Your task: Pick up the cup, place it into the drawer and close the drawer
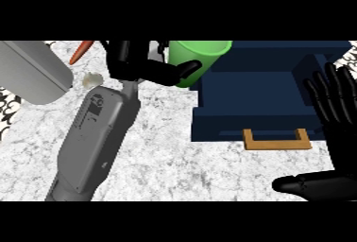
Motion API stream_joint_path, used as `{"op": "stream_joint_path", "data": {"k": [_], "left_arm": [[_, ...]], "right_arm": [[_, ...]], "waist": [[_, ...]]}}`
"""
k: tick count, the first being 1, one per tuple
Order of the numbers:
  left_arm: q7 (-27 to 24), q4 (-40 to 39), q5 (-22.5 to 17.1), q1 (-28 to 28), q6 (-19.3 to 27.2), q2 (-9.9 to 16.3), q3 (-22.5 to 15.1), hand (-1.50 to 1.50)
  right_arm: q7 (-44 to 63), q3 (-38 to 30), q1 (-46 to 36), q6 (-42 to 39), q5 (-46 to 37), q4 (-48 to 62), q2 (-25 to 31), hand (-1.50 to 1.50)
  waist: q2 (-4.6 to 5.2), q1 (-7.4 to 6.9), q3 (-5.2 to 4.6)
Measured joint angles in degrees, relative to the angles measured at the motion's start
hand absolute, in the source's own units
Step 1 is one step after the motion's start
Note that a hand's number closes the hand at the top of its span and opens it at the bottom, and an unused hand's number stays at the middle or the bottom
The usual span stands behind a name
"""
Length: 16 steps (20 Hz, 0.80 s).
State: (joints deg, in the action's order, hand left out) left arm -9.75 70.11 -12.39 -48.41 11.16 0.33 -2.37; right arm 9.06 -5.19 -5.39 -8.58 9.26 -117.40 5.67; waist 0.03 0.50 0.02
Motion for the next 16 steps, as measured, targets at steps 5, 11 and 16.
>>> {"op": "stream_joint_path", "data": {"k": [5,11,16], "left_arm": [[0.64,-6.83,0.06,-6.52,2.96,-0.23,-1.50,1.50],[-0.53,-16.52,-2.34,-12.89,5.62,-0.30,-2.95,1.50],[-4.08,-24.94,-6.24,-17.60,8.48,-0.32,-6.01,1.50]], "right_arm": [[-0.80,-0.94,1.61,-1.15,1.19,-0.52,0.45,-1.50],[-1.11,0.46,0.97,-0.34,-0.44,0.31,-0.52,-1.50],[-1.76,-0.44,0.16,-1.00,0.23,1.14,0.15,-1.50]], "waist": [[0.04,0.35,0.00],[0.14,0.63,0.01],[0.25,1.13,0.01]]}}
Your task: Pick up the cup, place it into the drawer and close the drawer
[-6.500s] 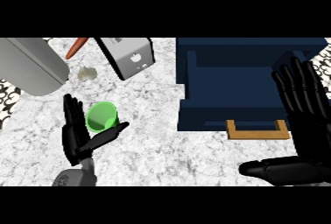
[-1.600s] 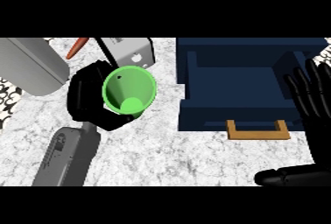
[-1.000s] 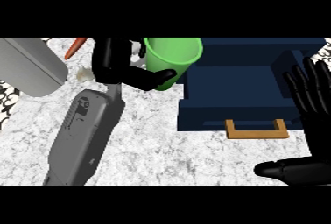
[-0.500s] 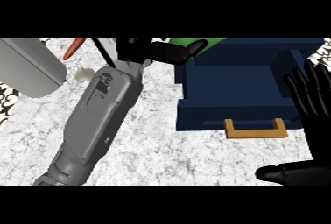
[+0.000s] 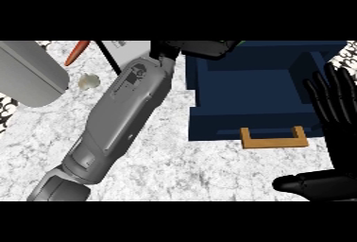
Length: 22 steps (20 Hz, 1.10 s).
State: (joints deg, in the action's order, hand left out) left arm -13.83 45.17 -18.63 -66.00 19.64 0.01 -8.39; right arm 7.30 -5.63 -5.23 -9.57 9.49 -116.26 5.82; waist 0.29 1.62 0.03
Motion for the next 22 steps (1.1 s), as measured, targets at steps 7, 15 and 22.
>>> {"op": "stream_joint_path", "data": {"k": [7,15,22], "left_arm": [[-4.06,-10.33,-6.34,-4.31,2.05,-0.01,-5.08,1.50],[-6.87,-19.61,-10.88,-8.08,2.56,-0.01,-11.82,1.50],[-6.31,-23.51,-12.70,-9.76,4.82,0.00,-18.19,-1.50]], "right_arm": [[0.08,0.51,0.06,-0.51,0.36,-0.29,-0.04,-1.50],[0.61,1.14,-2.23,-0.22,0.22,0.45,-0.17,-1.50],[0.67,2.09,-2.02,-0.83,0.81,0.16,-0.54,-1.50]], "waist": [[0.23,1.03,0.01],[0.70,2.58,0.03],[1.01,4.14,0.08]]}}
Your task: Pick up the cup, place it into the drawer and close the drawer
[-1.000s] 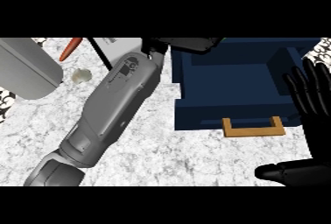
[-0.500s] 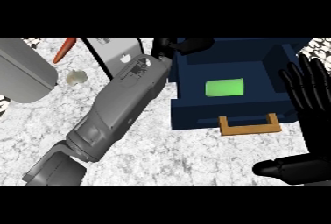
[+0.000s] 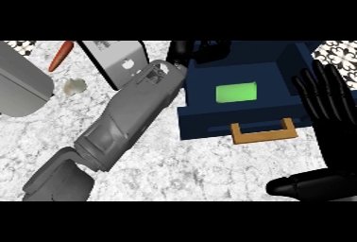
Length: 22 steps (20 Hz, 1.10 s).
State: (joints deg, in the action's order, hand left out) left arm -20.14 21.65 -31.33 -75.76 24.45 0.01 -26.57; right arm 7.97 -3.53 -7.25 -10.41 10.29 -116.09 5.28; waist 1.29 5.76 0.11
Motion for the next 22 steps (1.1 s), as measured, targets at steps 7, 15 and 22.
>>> {"op": "stream_joint_path", "data": {"k": [7,15,22], "left_arm": [[1.79,0.15,-1.88,-0.24,2.66,0.00,-5.25,-1.50],[-3.32,3.96,-8.37,0.44,1.36,-0.01,-4.34,-1.50],[-5.31,8.41,-12.46,0.83,-1.00,0.11,-0.94,-1.50]], "right_arm": [[-0.76,-0.35,-1.28,-0.79,1.27,0.92,0.10,-1.50],[-0.33,-0.96,-0.97,-2.05,5.01,0.87,-0.08,-1.50],[1.57,-2.49,0.80,-3.19,8.26,-1.43,1.20,1.50]], "waist": [[0.23,0.95,0.02],[0.03,0.13,-0.03],[-0.90,-3.21,-0.08]]}}
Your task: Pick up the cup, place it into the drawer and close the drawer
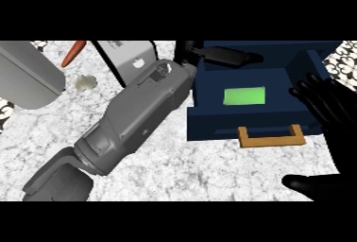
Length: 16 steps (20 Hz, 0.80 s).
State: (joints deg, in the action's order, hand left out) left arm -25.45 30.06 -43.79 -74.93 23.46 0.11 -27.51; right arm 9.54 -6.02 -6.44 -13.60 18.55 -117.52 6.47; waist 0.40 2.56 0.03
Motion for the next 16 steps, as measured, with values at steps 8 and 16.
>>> {"op": "stream_joint_path", "data": {"k": [8,16], "left_arm": [[1.25,10.22,-1.03,8.10,-0.14,5.07,3.23,-1.50],[6.69,28.97,-1.56,23.21,1.51,14.69,3.82,-1.50]], "right_arm": [[-1.07,-0.09,3.48,-6.24,-4.04,-2.22,5.97,1.50],[-0.61,1.28,5.22,-8.81,-10.88,-3.10,9.43,1.50]], "waist": [[-0.81,-3.12,-0.04],[-1.08,-4.42,-0.05]]}}
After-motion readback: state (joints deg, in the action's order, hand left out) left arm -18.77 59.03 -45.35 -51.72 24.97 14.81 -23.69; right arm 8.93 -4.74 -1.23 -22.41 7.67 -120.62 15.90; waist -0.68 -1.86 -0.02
